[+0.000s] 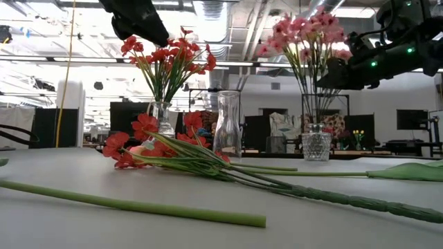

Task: Sort flowers into vase by color
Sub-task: Put the pink flower into the top right transparent vase, then put the pink flower into the bottom transparent vase

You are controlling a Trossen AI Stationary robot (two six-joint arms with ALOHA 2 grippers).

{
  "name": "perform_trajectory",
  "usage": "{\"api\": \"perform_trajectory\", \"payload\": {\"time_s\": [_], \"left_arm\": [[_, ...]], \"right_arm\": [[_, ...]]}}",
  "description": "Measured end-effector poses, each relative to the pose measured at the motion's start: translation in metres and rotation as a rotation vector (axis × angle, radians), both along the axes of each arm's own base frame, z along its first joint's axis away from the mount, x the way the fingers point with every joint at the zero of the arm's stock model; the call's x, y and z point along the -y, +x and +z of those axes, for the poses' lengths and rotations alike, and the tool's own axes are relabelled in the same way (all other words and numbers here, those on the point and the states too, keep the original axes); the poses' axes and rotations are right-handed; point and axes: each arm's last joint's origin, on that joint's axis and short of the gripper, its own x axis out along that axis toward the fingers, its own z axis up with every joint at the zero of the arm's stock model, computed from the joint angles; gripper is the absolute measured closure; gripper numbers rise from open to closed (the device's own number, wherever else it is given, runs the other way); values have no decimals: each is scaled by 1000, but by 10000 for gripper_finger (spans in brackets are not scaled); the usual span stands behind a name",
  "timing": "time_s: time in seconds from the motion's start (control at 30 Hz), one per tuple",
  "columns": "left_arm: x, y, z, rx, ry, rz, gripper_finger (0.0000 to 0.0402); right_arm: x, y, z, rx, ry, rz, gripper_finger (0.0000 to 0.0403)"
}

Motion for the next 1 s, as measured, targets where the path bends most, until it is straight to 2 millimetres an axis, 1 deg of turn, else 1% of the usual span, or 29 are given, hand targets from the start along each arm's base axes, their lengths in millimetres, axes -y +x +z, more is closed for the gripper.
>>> {"api": "perform_trajectory", "payload": {"time_s": [0.1,0.2,0.43,0.57,0.7,1.0], "left_arm": [[0,0,0,0,0,-1,319],[0,0,0,-1,-2,-2,319],[0,0,0,-3,6,-11,319],[0,0,0,-5,14,-17,319],[0,0,0,-6,11,-20,319],[0,0,0,-7,8,-24,319]], "right_arm": [[0,0,1,-11,4,0,174],[-1,1,9,-43,48,2,174],[-2,-5,26,-219,208,-27,174],[-3,-8,35,-275,260,-38,174],[-6,-9,44,-291,331,28,174],[-15,-17,58,-332,593,198,174]]}}
